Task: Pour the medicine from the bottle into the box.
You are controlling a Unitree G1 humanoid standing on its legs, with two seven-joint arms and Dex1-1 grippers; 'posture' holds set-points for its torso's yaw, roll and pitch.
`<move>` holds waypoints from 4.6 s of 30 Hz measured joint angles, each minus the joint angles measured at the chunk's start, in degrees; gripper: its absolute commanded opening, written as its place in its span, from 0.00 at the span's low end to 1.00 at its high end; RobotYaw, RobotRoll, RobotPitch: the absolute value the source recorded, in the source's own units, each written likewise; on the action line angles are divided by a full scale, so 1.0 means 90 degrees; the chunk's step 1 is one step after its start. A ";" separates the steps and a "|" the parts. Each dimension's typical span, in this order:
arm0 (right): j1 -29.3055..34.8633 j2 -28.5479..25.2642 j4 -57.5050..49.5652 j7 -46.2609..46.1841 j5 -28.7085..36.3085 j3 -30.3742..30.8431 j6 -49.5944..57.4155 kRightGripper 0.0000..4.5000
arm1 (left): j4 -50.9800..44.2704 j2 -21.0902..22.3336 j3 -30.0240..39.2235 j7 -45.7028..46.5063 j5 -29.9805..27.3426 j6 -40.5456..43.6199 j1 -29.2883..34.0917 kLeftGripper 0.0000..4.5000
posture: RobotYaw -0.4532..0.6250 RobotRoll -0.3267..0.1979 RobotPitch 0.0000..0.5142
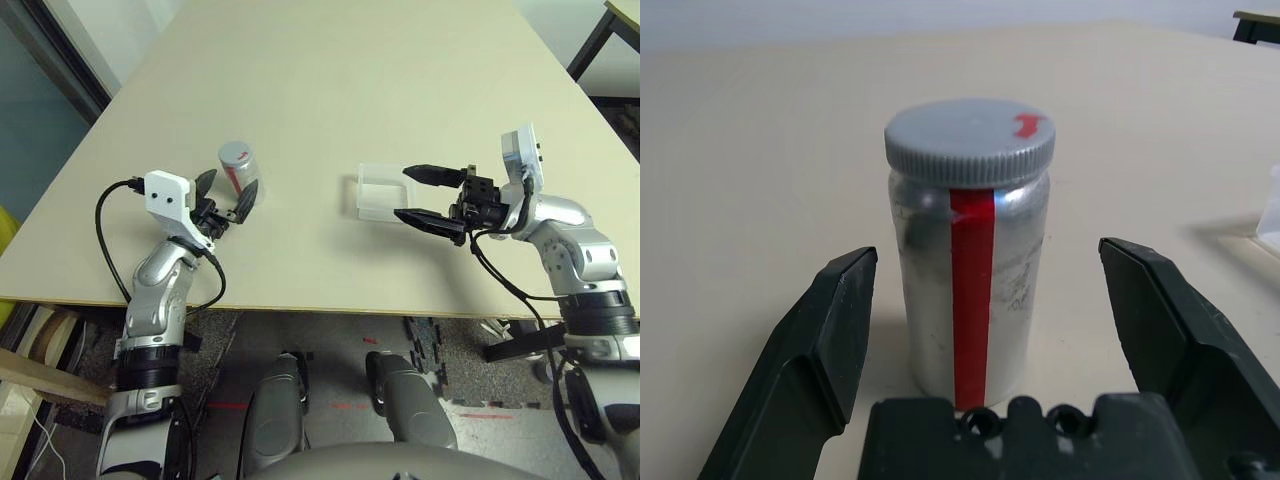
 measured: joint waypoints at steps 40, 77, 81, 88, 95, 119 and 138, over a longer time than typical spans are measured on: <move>0.0179 -0.0010 -0.0069 -0.0055 -0.0064 0.0000 -0.0110 1.00 | 0.3065 -0.0211 -0.0116 -0.0036 0.0451 -0.1560 -0.1727 0.99 | 0.26 0.62 0.28; 0.0346 -0.0013 -0.0289 -0.0164 -0.0078 0.0001 -0.0114 1.00 | 0.4225 -0.0261 -0.0136 -0.0169 0.0574 -0.2163 -0.2305 0.58 | 0.24 0.62 0.31; 0.0350 -0.0013 -0.0290 -0.0172 -0.0078 0.0001 -0.0114 1.00 | 0.4227 -0.0263 -0.0136 -0.0229 0.0576 -0.2163 -0.2305 0.58 | 0.24 0.62 0.31; 0.0334 -0.0012 -0.0289 -0.0216 -0.0076 0.0001 -0.0106 1.00 | 0.3859 -0.0275 -0.0152 -0.0599 0.0482 -0.1796 -0.2225 0.58 | 0.25 0.62 0.31; 0.0074 -0.0008 -0.0252 -0.0206 -0.0064 0.0001 -0.0078 1.00 | 0.2308 -0.0306 -0.0532 -0.1348 0.0164 -0.0549 -0.1969 0.58 | 0.25 0.62 0.29; -0.1975 0.0947 0.0907 -0.0221 -0.0371 0.0720 0.0285 1.00 | 0.0860 -0.0334 -0.1456 -0.2657 -0.0102 0.1329 -0.2075 0.58 | 0.25 0.62 0.25; -0.2636 0.1419 0.2143 -0.0008 -0.0956 0.0924 -0.0280 1.00 | 0.0696 -0.0472 -0.1722 -0.2790 -0.0083 0.1334 -0.2238 0.58 | 0.25 0.62 0.25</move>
